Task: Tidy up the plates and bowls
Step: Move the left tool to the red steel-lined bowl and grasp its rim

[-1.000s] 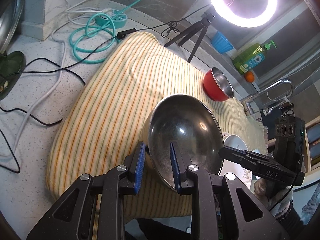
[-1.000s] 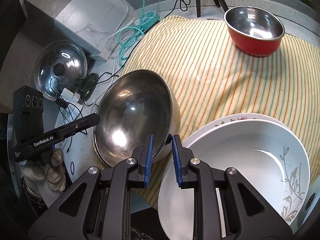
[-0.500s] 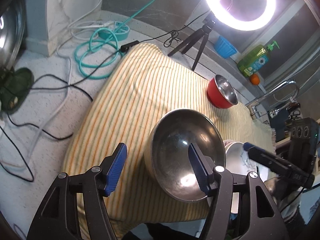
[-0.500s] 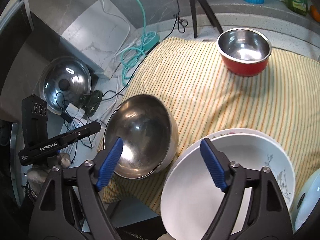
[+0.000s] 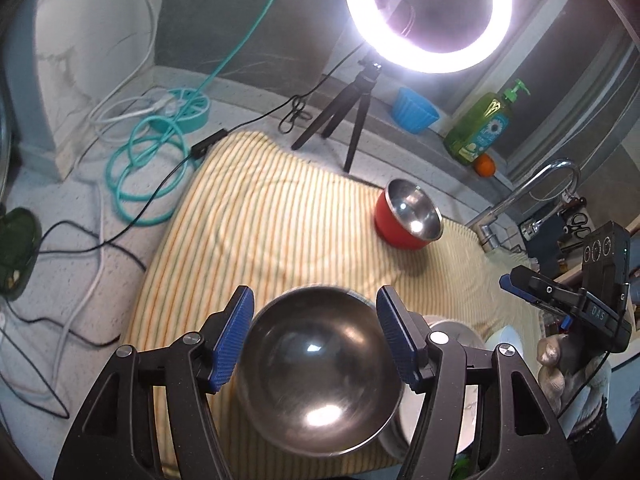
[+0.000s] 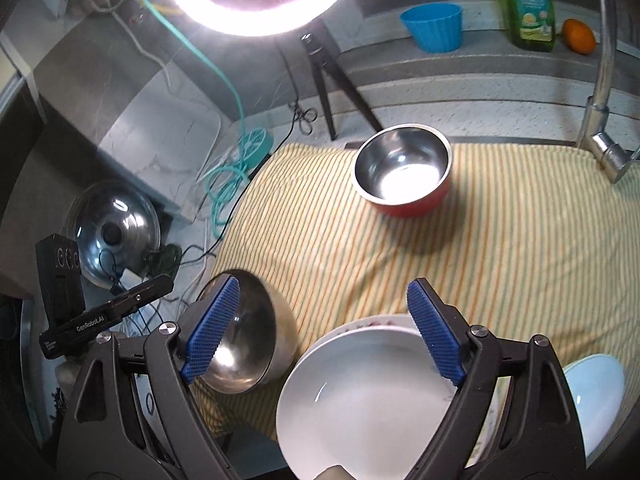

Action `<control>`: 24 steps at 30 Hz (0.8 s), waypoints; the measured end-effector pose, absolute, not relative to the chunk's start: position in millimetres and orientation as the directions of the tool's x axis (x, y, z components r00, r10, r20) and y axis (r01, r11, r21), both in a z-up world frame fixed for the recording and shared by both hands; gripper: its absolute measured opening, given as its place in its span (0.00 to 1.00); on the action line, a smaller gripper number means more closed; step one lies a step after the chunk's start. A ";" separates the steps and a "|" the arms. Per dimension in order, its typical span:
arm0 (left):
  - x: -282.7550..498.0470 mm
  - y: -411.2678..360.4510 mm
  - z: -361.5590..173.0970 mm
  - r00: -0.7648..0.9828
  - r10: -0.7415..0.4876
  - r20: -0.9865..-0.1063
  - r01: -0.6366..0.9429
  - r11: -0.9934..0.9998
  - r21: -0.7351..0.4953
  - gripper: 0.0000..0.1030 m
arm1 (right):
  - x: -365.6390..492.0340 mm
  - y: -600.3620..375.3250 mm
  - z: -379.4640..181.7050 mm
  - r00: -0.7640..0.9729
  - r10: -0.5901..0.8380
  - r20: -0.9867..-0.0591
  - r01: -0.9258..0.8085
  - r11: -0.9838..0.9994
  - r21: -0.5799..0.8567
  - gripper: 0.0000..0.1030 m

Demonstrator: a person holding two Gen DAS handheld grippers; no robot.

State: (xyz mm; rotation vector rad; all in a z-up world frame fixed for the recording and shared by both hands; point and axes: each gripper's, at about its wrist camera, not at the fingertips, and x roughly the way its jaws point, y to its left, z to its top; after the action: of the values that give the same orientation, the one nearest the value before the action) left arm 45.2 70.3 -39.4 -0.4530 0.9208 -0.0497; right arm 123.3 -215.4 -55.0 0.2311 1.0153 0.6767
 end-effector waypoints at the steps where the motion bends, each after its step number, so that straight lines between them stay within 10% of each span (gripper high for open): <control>1: 51.0 67.6 -36.5 0.616 -0.236 -0.751 -0.140 0.906 -0.399 0.61 | 128.0 -219.7 -52.8 0.356 0.617 -0.702 -0.403 0.779 0.480 0.86; 24: 165.1 17.0 -48.5 0.566 -0.375 -0.734 -0.056 0.871 -0.489 0.60 | 221.7 -255.6 -68.4 0.390 0.579 -0.716 -0.297 0.815 0.498 0.86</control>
State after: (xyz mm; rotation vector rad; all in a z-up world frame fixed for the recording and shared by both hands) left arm 165.1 17.0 -48.5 -0.4973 0.9603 -0.1971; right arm 221.7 -255.6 -68.4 0.3108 1.0297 0.5681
